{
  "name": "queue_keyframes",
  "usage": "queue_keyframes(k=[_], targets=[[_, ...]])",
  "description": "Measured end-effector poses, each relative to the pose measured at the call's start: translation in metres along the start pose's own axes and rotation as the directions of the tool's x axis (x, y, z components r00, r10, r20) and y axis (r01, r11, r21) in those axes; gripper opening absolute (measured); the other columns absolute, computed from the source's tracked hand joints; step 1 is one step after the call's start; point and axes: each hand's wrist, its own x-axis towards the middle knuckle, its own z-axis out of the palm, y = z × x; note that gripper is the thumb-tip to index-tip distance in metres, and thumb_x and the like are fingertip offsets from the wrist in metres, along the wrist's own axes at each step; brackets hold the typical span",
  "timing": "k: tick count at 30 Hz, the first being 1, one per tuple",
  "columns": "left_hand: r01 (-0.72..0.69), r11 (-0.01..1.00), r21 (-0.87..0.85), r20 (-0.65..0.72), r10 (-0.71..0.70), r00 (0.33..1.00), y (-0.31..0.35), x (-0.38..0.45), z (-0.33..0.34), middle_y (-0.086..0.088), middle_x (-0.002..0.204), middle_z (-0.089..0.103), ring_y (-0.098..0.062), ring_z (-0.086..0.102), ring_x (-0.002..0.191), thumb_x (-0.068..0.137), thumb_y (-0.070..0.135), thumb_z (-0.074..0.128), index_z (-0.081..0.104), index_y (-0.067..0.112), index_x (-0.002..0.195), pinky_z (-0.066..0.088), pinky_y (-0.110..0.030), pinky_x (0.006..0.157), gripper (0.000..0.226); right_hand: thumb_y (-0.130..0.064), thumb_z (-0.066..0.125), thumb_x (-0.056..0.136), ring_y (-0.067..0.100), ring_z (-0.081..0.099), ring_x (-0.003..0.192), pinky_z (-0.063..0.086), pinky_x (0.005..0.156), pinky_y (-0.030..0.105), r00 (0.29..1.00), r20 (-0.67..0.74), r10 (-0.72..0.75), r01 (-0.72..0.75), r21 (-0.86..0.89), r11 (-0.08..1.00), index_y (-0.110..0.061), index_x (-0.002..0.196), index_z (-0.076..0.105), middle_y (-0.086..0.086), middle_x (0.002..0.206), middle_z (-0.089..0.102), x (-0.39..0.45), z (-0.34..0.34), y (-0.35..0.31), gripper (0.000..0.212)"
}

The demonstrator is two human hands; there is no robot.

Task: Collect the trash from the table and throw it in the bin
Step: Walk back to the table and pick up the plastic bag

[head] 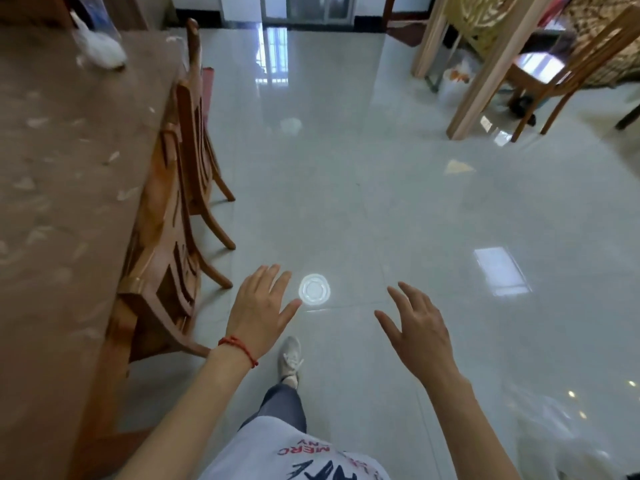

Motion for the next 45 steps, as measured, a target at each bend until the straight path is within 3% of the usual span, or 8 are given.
queue_keyframes(k=[4, 11, 20, 32, 45], targets=[[0.032, 0.999, -0.013, 0.006, -0.032, 0.999, -0.026, 0.059, 0.007, -0.025, 0.125, 0.056, -0.041, 0.049, 0.119, 0.082, 0.029, 0.063, 0.052, 0.0, 0.122, 0.038, -0.051, 0.101, 0.05, -0.032, 0.061, 0.086, 0.033, 0.05, 0.122, 0.042, 0.096, 0.046, 1.0, 0.012, -0.005, 0.005, 0.011, 1.0, -0.006, 0.124, 0.054, 0.016, 0.131, 0.054, 0.07, 0.012, -0.002, 0.047], [0.023, 1.0, 0.004, 0.012, -0.023, 1.0, -0.072, 0.184, -0.001, -0.024, 0.129, 0.054, -0.04, 0.048, 0.122, 0.084, 0.032, 0.06, 0.05, 0.002, 0.124, 0.037, -0.05, 0.103, 0.051, -0.033, 0.06, 0.086, 0.033, 0.049, 0.123, 0.042, 0.096, 0.046, 1.0, 0.027, 0.004, -0.005, 0.037, 0.999, -0.007, 0.124, 0.053, 0.016, 0.132, 0.053, 0.197, 0.024, -0.019, 0.047], [0.074, 0.997, -0.031, 0.108, -0.071, 0.992, -0.118, 0.319, 0.008, -0.018, 0.143, 0.039, -0.034, 0.031, 0.135, 0.09, 0.037, 0.047, 0.038, 0.008, 0.134, 0.022, -0.043, 0.113, 0.054, -0.036, 0.057, 0.088, 0.031, 0.047, 0.124, 0.043, 0.095, 0.044, 0.997, 0.074, 0.003, -0.006, 0.045, 0.999, -0.008, 0.125, 0.053, 0.013, 0.135, 0.051, 0.342, 0.036, -0.02, 0.047], [0.238, 0.969, -0.059, 0.084, -0.233, 0.969, -0.157, 0.553, 0.02, -0.02, 0.14, 0.043, -0.037, 0.034, 0.133, 0.087, 0.033, 0.054, 0.044, 0.005, 0.13, 0.028, -0.048, 0.109, 0.052, -0.041, 0.05, 0.091, 0.022, 0.034, 0.134, 0.031, 0.106, 0.037, 0.987, 0.136, -0.085, 0.072, 0.099, 0.992, -0.015, 0.133, 0.044, 0.005, 0.145, 0.039, 0.618, 0.035, 0.01, 0.051], [0.311, 0.949, -0.054, 0.129, -0.302, 0.945, -0.243, 0.758, 0.029, -0.01, 0.152, 0.025, -0.027, 0.017, 0.141, 0.092, 0.042, 0.039, 0.028, 0.015, 0.14, 0.013, -0.038, 0.116, 0.056, -0.037, 0.054, 0.09, 0.028, 0.039, 0.131, 0.036, 0.103, 0.042, 0.971, 0.184, -0.153, 0.141, 0.078, 0.987, -0.01, 0.13, 0.049, 0.011, 0.142, 0.044, 0.857, 0.066, -0.016, 0.049]])
